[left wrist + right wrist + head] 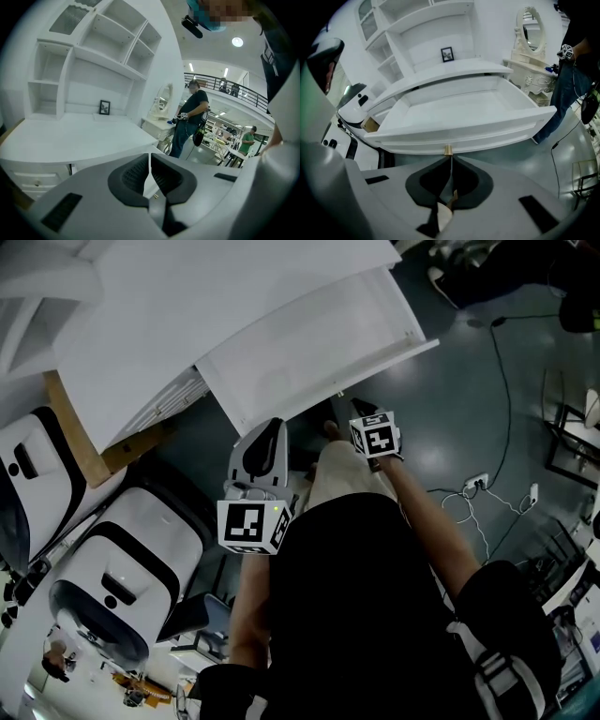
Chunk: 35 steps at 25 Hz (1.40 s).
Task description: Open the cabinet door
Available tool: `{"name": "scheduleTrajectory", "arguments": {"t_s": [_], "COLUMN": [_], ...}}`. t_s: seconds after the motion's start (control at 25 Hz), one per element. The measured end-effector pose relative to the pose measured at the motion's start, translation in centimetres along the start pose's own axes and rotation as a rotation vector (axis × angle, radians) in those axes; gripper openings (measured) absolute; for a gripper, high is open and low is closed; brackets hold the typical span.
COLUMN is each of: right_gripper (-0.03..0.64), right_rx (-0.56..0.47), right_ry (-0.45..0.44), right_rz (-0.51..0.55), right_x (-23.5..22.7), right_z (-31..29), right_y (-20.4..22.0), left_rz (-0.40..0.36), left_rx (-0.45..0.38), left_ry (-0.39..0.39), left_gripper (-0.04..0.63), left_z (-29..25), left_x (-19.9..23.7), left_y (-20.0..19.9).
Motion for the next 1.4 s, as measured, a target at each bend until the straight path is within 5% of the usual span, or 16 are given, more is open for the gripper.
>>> {"name": "scheduleTrajectory", "arguments": {"t_s": [0.56, 1.4], "right_gripper": [0.017, 0.015], "right_rx": [-0.135, -0.326], "right_ry": [-0.124, -0.410], "right_rz": [0.112, 0.319], "right_x": [2.8, 9.6], "right_z": [7.7, 13.0], "right_y": [-7.0, -19.3], "left_rz": [0.000, 0.051], "left_rx": [-0.056, -0.144], "left_ry": [-0.072, -0.319], "left_gripper": [0.032, 0.032], "left_z": [0.2, 1.6], "left_x": [0.9, 3.8], "left_y": [-2.5, -5.6]}}
Point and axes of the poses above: the fingertips, and each gripper's own axes: z backward along the fingers, x to its left, y out of its underside, the point moved 7 cm from there along z, backward along the fingers, and after that the axes turned 9 degrees about -z, right-handed, at the moved point
